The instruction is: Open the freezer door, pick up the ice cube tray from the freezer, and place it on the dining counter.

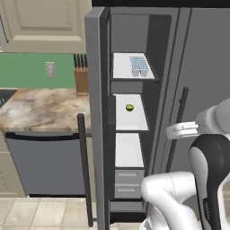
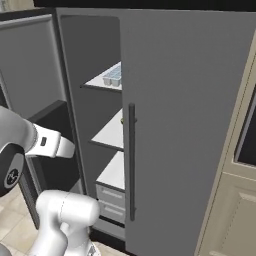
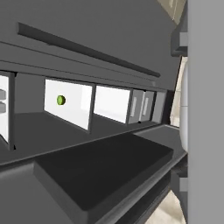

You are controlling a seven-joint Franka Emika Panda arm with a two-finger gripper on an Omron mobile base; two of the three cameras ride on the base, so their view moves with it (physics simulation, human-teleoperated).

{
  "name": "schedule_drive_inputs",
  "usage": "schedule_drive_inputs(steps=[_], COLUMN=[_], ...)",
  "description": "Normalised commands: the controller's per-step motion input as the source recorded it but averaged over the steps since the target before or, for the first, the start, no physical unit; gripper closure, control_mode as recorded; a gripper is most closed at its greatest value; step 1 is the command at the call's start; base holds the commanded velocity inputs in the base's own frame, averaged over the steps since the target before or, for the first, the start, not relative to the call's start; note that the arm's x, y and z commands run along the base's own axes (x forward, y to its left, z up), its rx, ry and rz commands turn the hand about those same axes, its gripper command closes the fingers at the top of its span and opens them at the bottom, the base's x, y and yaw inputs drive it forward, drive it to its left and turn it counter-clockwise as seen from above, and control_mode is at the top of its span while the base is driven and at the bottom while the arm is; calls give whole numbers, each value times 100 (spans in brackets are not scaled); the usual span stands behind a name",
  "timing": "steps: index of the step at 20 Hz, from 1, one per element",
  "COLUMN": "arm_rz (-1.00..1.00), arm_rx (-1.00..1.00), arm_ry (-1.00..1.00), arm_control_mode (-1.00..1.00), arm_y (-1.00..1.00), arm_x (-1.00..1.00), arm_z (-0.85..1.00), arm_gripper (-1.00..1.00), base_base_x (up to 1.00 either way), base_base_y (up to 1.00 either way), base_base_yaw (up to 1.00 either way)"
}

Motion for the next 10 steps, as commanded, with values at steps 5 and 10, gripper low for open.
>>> schedule_drive_inputs(steps=[5, 10], arm_rz=[0, 0], arm_rx=[0, 0], arm_ry=[0, 0], arm_control_mode=[100, 100], arm_y=[0, 0], arm_x=[0, 0], arm_z=[0, 0], arm_gripper=[-100, -100], base_base_x=[54, 62], base_base_y=[0, -2], base_base_yaw=[0, 0])
